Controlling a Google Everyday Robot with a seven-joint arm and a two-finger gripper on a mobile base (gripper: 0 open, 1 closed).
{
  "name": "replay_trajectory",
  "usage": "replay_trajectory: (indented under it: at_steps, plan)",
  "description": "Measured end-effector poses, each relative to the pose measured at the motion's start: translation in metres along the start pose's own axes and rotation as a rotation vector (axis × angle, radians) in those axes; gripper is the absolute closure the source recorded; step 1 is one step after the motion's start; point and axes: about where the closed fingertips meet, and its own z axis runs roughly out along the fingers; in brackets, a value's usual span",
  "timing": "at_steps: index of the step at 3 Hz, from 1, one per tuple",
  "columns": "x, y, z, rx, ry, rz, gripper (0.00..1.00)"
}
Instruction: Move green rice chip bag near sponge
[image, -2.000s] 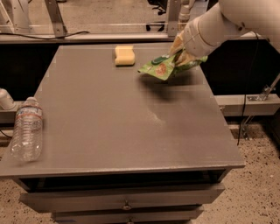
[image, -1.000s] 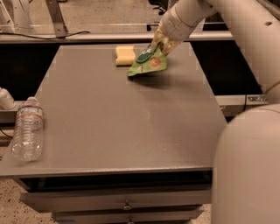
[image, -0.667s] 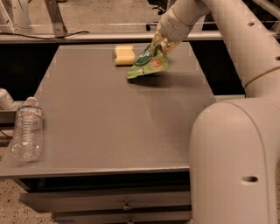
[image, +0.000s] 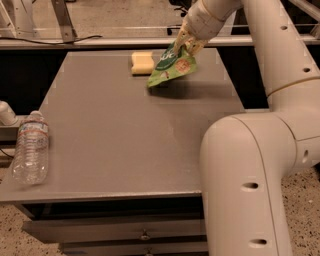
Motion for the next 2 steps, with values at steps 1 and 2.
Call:
replay_trajectory:
  at_steps: [1,2]
  plan:
    - [0.0069,0.0007,-0.0001,0.061,0.005,0.007,1.0]
    - [0.0149,0.0072,0.0034,0.095,0.015,0.029,1.0]
